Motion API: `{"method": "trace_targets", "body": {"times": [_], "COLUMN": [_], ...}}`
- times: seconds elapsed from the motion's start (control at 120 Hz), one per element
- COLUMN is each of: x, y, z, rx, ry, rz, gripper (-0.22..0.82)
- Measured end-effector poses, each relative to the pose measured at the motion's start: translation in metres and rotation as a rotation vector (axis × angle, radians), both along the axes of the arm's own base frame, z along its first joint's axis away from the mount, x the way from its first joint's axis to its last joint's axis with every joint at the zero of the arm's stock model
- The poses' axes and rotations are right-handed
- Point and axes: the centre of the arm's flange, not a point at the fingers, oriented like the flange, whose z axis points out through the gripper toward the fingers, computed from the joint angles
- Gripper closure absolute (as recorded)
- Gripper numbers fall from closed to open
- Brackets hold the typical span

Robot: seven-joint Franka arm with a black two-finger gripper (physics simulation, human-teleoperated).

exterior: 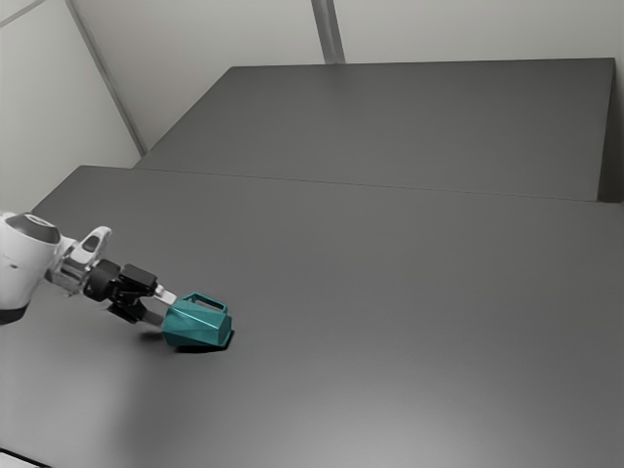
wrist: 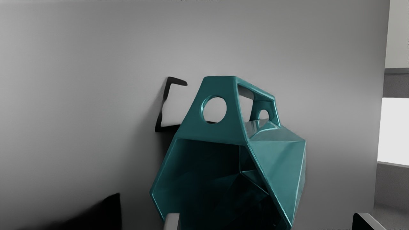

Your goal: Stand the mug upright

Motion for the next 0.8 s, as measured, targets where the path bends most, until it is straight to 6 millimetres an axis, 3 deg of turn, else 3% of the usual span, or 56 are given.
{"method": "trace_targets", "body": {"times": [0.633,0.8], "x": [0.011,0.011], "y": [-0.03,-0.033], "z": [-0.006,-0.007], "rx": [-0.013,-0.017], "ry": [-0.017,-0.017], "rz": [-0.064,-0.068], "gripper": [0.02,0.12]}}
